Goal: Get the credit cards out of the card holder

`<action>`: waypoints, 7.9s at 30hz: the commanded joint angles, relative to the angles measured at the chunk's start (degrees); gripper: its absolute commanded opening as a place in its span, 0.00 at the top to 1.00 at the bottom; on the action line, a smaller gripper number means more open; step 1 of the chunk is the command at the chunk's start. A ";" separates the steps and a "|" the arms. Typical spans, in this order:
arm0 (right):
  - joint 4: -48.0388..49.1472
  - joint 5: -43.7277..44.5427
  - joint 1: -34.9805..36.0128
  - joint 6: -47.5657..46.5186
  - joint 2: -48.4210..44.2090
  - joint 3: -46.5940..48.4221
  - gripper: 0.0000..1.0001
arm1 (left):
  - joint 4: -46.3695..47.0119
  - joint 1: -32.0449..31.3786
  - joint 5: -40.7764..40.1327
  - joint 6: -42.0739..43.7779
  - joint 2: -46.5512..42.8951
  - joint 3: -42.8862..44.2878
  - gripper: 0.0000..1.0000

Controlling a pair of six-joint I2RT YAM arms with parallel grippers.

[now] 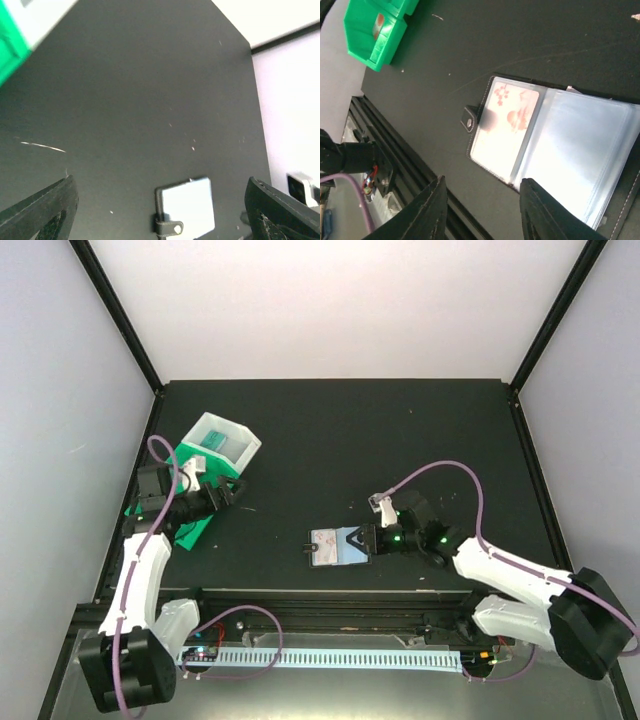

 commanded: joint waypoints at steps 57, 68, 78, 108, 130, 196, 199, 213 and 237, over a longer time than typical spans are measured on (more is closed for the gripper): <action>11.45 12.99 6.58 3.98 29.18 3.87 0.96 | 28.23 -37.18 -3.19 -20.43 1.97 -13.93 0.05; 18.19 9.85 6.46 6.93 29.92 1.03 0.99 | 38.88 -41.19 -4.74 -26.31 9.04 -13.86 0.01; 19.97 9.93 6.47 8.00 29.72 0.29 0.99 | 52.74 -42.36 -3.98 -28.34 22.02 -13.91 0.01; 19.45 11.23 6.48 7.38 27.35 -0.70 0.99 | 54.04 -46.46 -8.77 -28.10 32.13 -12.41 0.01; 20.74 9.96 6.42 7.51 27.18 -1.21 0.96 | 53.73 -49.92 -8.32 -29.40 32.54 -9.80 0.01; 12.12 7.53 1.55 3.69 8.07 -4.95 0.88 | 43.56 -54.94 -17.80 -28.39 31.13 -7.66 0.33; 14.23 6.48 1.60 4.27 10.53 -4.75 0.91 | 44.76 -54.88 -17.64 -28.91 32.17 -8.14 0.36; 12.61 10.89 1.62 4.04 18.06 -6.15 0.99 | 44.96 -54.79 -17.59 -28.98 35.79 -8.51 0.41; 15.24 10.79 1.63 4.99 18.70 -7.88 0.99 | 55.43 -54.98 -14.26 -32.50 41.88 -9.92 0.82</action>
